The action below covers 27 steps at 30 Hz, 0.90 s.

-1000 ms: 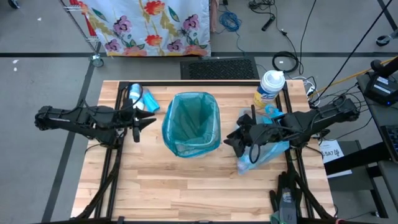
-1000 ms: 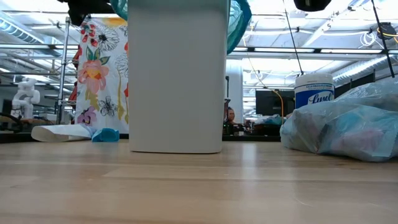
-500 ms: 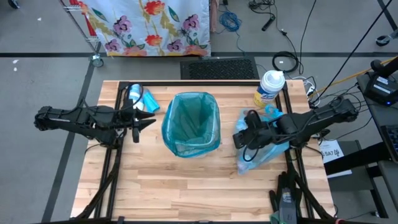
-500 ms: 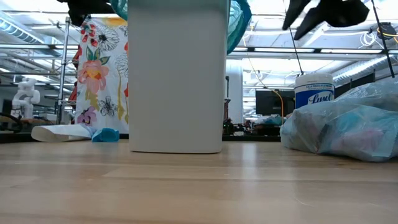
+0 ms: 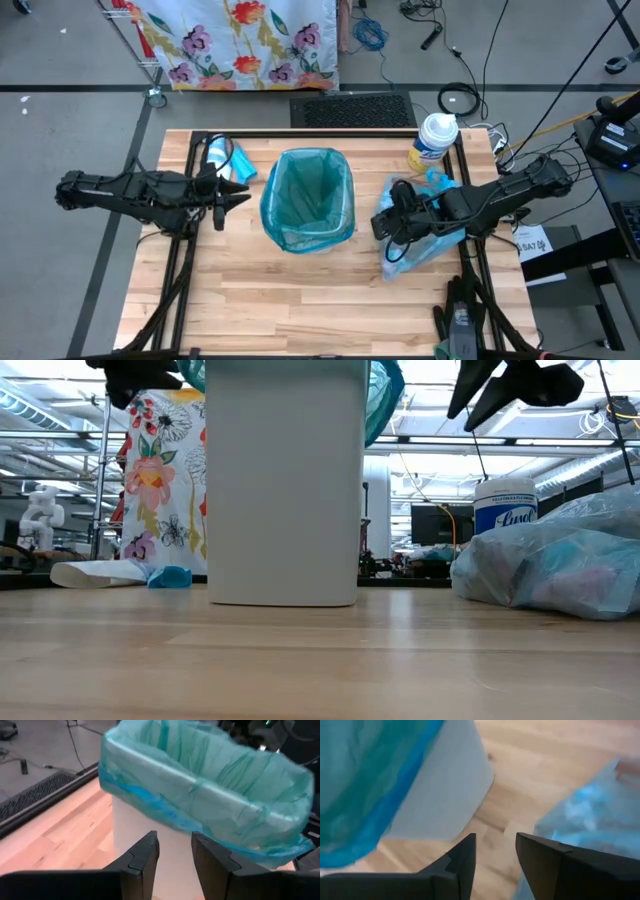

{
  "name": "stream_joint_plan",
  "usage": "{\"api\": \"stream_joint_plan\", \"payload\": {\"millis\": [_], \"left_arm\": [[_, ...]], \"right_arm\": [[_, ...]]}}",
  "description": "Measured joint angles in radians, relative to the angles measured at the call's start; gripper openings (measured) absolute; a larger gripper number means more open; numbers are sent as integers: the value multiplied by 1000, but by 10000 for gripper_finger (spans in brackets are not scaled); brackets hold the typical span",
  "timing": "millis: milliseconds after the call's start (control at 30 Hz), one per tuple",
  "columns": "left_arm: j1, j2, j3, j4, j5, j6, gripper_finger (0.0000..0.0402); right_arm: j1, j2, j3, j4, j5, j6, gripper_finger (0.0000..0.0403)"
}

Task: Place trash/remove bag and relplace
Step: Insert the blue trash bag into the white trash bin

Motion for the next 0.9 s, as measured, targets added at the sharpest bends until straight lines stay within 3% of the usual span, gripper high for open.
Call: {"api": "stream_joint_plan", "payload": {"millis": [100,233,333,567,700,800,900], "left_arm": [[1,24,0,-15,0,-28,94],[20,27,1,-11,0,-28,14],[63,5,20,-40,17,-30,5],[190,17,55,-63,162,-24,2],[239,81,71,-47,240,-22,2],[264,115,70,-49,312,-21,1],[285,147,70,-47,322,-21,1]], "right_arm": [[2,-7,0,0,54,-26,89],[-33,-44,0,15,54,-108,13],[-83,-67,0,78,40,-213,10],[-219,-77,0,375,-107,-539,2],[-252,-74,-12,402,-115,-563,1],[-260,-74,-61,516,-148,-592,1],[-264,-67,-123,647,-169,-604,0]]}}
